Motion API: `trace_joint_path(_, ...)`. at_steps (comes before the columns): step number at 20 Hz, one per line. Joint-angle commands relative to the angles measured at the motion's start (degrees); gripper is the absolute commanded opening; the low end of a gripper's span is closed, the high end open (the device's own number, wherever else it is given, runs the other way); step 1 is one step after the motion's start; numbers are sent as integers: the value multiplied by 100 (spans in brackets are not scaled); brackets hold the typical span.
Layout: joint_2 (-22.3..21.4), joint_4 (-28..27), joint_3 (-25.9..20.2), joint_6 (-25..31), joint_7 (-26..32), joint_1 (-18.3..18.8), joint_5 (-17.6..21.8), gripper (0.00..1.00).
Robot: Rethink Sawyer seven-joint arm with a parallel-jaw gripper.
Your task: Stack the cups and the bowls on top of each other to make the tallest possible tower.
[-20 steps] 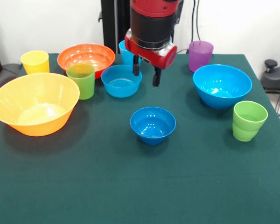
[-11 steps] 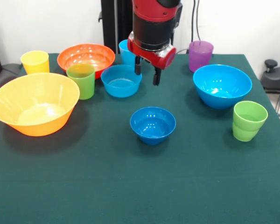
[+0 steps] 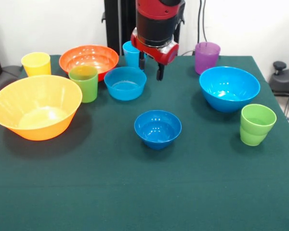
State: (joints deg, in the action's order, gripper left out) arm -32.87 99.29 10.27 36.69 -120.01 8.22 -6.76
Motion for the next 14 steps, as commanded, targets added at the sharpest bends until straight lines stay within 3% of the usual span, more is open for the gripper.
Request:
trace_joint_path(1, 88, 546, -481, -795, -598, 277, -70, 100)
trace_joint_path(14, 265, 477, -538, -1101, -483, 487, 72, 100)
